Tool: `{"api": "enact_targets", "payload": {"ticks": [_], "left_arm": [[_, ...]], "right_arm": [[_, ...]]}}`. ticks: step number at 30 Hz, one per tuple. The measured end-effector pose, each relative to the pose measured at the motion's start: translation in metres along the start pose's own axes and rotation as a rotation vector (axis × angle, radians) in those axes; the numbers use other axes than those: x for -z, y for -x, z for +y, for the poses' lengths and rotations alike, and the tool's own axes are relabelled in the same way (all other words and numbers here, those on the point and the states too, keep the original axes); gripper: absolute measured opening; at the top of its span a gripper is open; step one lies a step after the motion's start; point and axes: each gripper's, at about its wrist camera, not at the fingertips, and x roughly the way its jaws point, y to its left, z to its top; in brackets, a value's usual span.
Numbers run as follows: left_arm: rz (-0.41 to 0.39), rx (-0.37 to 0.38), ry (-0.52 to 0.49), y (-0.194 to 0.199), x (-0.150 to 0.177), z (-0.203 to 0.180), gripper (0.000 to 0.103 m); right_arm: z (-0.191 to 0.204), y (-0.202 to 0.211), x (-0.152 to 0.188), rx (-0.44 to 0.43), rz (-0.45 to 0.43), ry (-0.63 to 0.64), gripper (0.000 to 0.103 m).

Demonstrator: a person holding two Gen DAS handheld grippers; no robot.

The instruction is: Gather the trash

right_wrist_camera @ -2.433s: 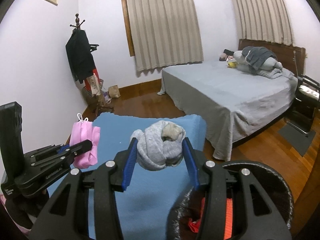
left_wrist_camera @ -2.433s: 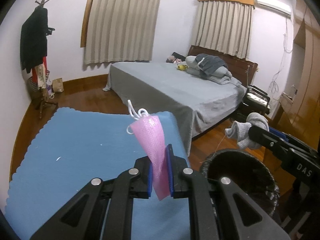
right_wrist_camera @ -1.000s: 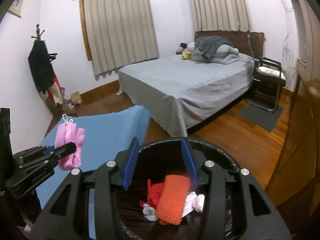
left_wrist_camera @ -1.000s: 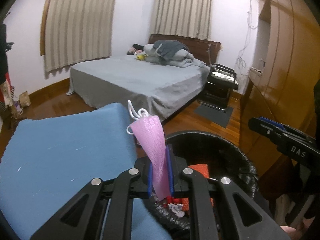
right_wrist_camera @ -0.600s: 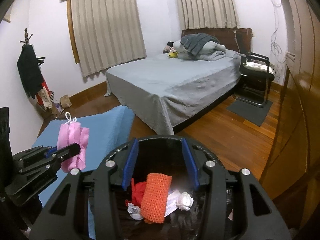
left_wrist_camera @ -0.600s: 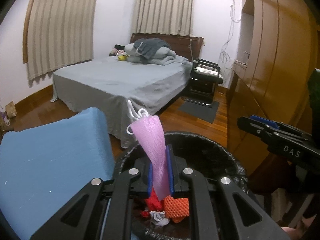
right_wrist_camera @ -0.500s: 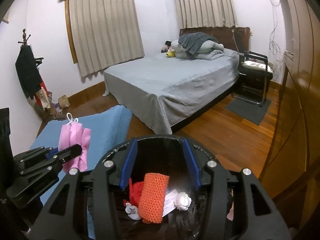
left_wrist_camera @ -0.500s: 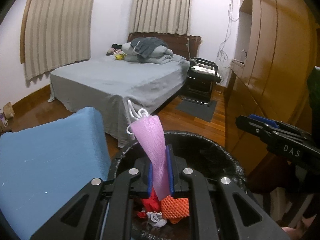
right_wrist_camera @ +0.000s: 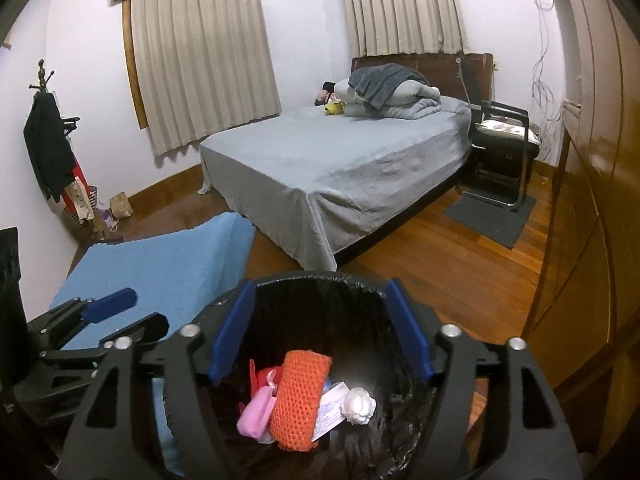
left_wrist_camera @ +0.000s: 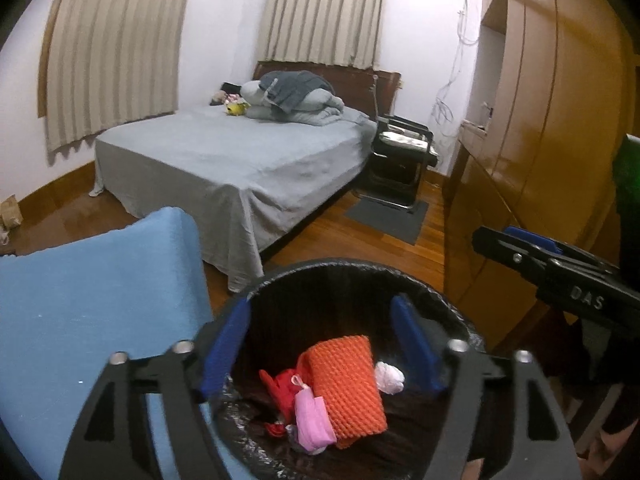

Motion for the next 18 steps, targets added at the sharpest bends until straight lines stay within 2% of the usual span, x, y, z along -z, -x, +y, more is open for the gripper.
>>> {"api": "enact_targets", "payload": {"ticks": [2, 4, 7, 18], "left_arm": [[-0.008, -0.014, 0.004, 0.004, -0.001, 0.002, 0.083], [-0.014, -0.035, 0.01, 0.008, -0.002, 0.006, 0.09], [-0.025, -0.058, 0.024, 0.018, -0.001, 0.013, 0.094], [-0.038, -0.129, 0.06, 0.051, 0.002, 0.035, 0.097]], "right_arm": [[0.002, 0.002, -0.001, 0.009, -0.01, 0.002, 0.087], [0.003, 0.004, -0.003, 0.009, -0.018, 0.002, 0.093], [0.006, 0.006, -0.006, -0.001, -0.017, 0.001, 0.096], [0.035, 0.018, -0.007, -0.062, -0.004, 0.028, 0.098]]}}
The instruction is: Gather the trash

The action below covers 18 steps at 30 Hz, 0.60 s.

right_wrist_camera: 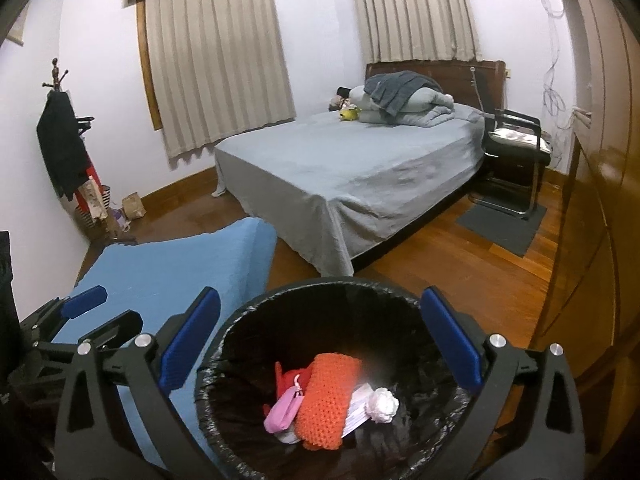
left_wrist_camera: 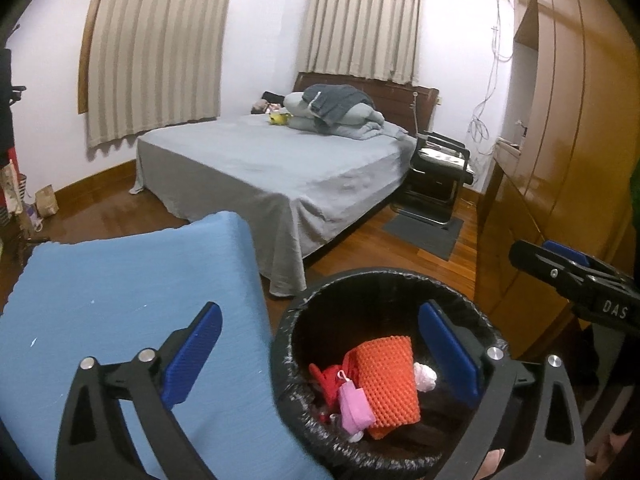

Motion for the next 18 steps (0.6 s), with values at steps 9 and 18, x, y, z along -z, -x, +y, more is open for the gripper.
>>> {"api": "enact_targets", "payload": {"ticks": [9, 18], "left_arm": [[-0.007, -0.034, 0.023, 0.023, 0.006, 0.011, 0.097], [-0.027, -0.06, 0.022, 0.042, 0.008, 0.016, 0.097]], "right_arm": [[0.019, 0.011, 0.004, -0.035, 0.015, 0.018, 0.098], [0.036, 0.016, 0.008, -0.064, 0.03, 0.041, 0.097]]}}
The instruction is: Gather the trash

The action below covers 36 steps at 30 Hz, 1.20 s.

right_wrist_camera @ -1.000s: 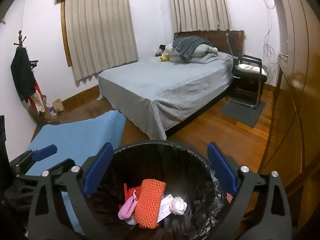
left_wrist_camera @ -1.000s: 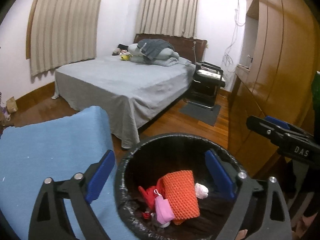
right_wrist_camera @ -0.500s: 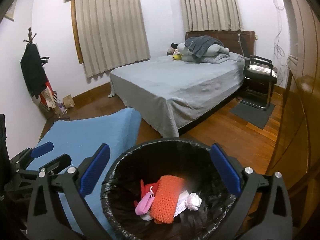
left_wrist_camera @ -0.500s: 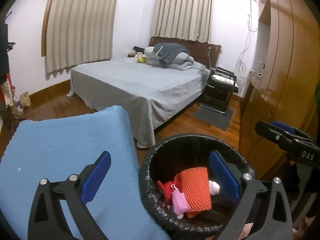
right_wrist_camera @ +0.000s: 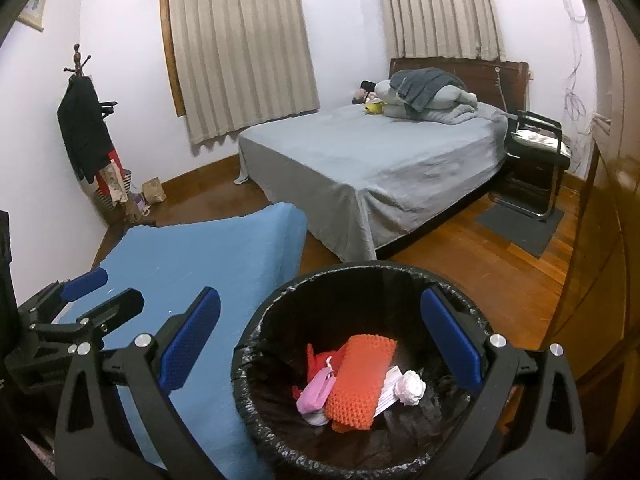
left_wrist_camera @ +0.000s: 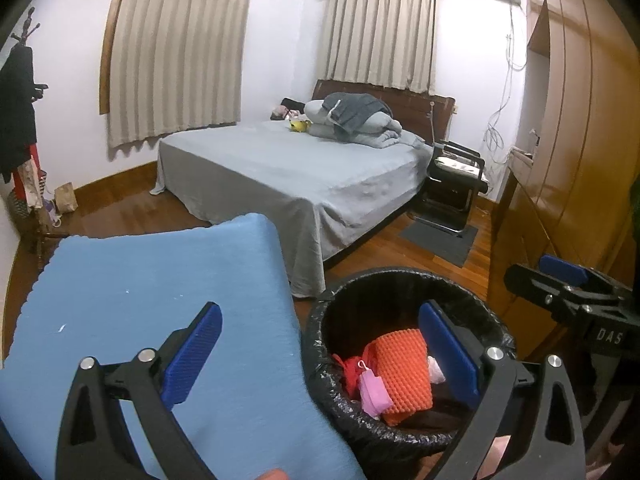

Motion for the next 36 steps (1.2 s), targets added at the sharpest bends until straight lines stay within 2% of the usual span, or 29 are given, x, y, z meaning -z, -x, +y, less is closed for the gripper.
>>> {"api": "enact_targets", "payload": {"ticks": [36], "left_arm": [[-0.031, -0.025, -0.004, 0.014, -0.002, 0.006, 0.097]], "right_arm": [[0.009, 0.002, 0.001, -0.009, 0.0, 0.022, 0.098]]}}
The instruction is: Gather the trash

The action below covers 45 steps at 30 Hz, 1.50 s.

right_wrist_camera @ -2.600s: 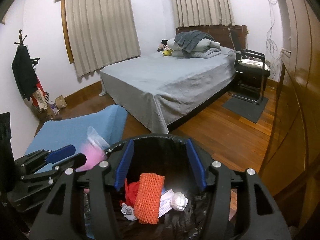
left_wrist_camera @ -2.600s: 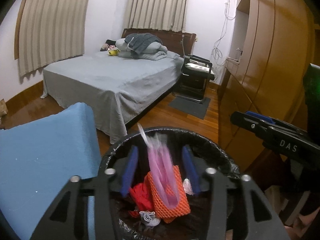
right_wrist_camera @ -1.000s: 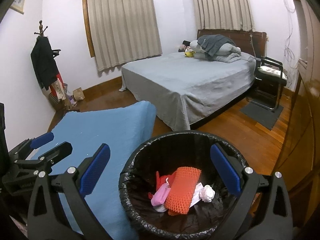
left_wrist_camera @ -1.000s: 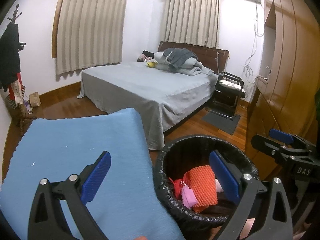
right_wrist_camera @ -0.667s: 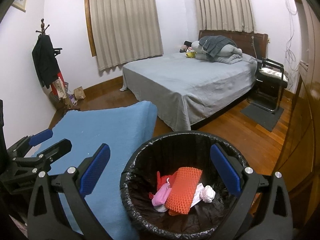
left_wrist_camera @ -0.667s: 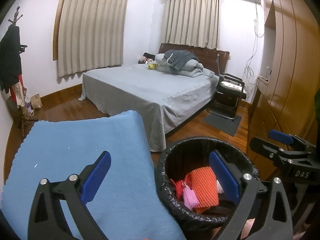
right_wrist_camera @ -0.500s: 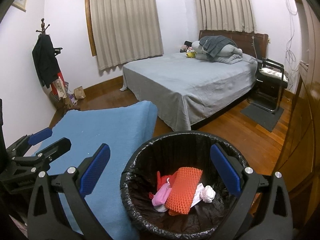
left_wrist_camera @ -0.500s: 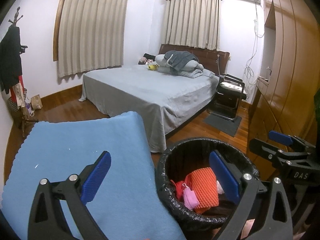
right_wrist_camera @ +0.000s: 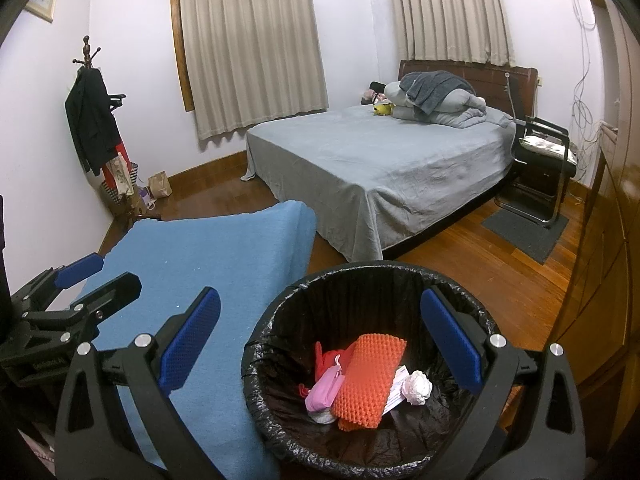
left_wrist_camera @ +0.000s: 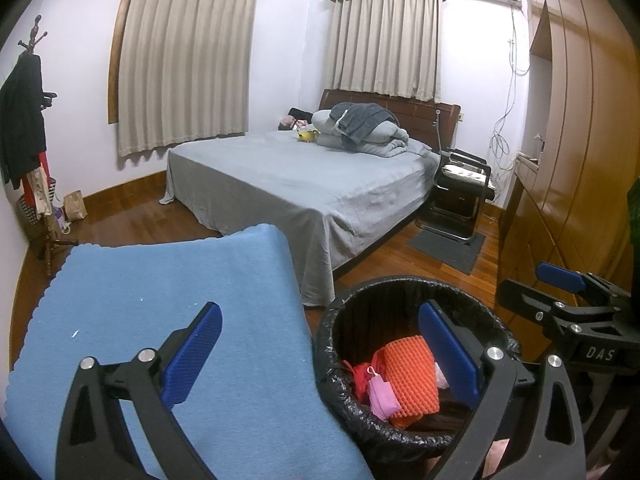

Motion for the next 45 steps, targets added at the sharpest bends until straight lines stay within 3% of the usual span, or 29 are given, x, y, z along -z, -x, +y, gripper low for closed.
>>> {"api": "enact_targets", "payload": {"ticks": [45], "left_arm": [[0.0, 0.0, -0.001, 0.0002, 0.0021, 0.0008, 0.097]], "right_arm": [[0.0048, -0.0004, 0.0007, -0.001, 0.001, 0.003, 0.098]]}}
